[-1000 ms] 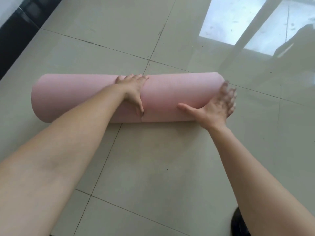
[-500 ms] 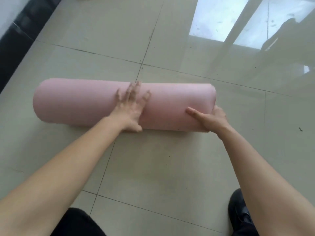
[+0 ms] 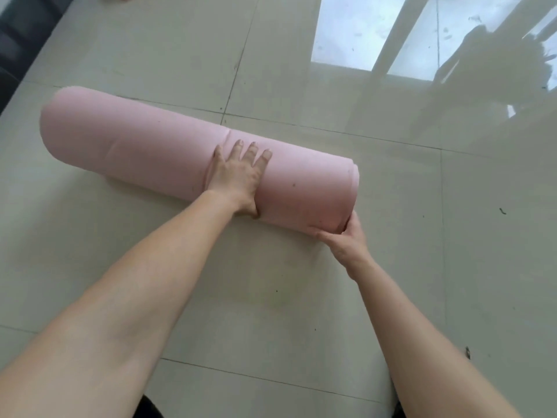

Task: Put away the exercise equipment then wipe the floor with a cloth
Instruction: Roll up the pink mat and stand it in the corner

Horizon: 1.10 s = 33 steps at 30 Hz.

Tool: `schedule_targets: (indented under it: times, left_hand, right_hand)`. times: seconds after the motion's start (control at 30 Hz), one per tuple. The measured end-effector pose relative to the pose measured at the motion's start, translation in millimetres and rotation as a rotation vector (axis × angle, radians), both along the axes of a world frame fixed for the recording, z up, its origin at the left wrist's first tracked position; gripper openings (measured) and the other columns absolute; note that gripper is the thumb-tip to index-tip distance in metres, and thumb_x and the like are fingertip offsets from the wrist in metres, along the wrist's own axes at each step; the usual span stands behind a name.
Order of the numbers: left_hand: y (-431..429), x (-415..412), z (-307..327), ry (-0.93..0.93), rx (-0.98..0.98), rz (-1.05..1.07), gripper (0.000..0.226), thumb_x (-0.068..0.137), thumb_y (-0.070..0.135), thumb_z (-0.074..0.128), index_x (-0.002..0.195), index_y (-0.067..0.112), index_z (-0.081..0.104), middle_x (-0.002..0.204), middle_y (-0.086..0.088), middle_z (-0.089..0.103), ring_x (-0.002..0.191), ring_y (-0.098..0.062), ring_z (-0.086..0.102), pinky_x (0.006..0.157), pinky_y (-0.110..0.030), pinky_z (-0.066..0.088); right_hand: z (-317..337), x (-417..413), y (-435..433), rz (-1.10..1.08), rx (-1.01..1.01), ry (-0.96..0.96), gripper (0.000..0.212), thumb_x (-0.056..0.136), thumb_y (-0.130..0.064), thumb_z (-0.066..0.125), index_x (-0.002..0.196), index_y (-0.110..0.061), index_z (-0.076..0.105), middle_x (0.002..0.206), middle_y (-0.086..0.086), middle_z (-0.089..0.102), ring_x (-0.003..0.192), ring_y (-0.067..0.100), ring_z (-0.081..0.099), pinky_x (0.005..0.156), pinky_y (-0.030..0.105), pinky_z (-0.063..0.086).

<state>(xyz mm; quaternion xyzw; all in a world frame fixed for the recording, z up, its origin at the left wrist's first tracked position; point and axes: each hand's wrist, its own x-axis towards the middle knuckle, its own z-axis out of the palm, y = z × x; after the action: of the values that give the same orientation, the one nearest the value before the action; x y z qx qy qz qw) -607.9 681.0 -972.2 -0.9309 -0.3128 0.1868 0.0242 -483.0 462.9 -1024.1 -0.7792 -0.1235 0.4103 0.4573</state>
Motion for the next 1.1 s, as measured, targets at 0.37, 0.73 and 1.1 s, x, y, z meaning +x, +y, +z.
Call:
schedule_targets:
  times: [0.37, 0.73, 1.1]
  left_hand:
    - [-15, -21, 99, -0.449, -0.069, 0.126, 0.147, 0.037, 0.073, 0.076, 0.151, 0.032, -0.008, 0.157, -0.009, 0.017, 0.147, -0.032, 0.015, 0.118, -0.056, 0.015]
    - [-34, -11, 247, -1.234, -0.412, 0.431, 0.124, 0.042, 0.051, 0.095, 0.143, 0.046, 0.022, 0.137, 0.021, 0.047, 0.12, -0.01, 0.052, 0.096, -0.037, 0.048]
    - [-75, -36, 218, -1.265, -0.629, 0.561, 0.135, 0.039, 0.054, 0.095, 0.146, 0.048, 0.013, 0.144, 0.024, 0.037, 0.131, -0.005, 0.044, 0.105, -0.042, 0.046]
  right_hand:
    - [177, 77, 39, 0.27, 0.164, -0.357, 0.056, 0.057, -0.03, 0.094, 0.106, -0.024, 0.068, 0.097, -0.005, 0.076, 0.095, 0.018, 0.072, 0.085, 0.048, 0.059]
    - [445, 31, 87, 0.485, 0.496, -1.27, 0.042, 0.073, -0.052, 0.074, 0.095, -0.018, 0.062, 0.088, -0.014, 0.062, 0.087, 0.012, 0.057, 0.091, 0.037, 0.045]
    - [399, -5, 87, -0.049, 0.664, -1.201, 0.047, 0.1, -0.047, 0.049, 0.14, -0.023, 0.056, 0.15, 0.006, 0.045, 0.142, 0.022, 0.037, 0.119, 0.047, 0.024]
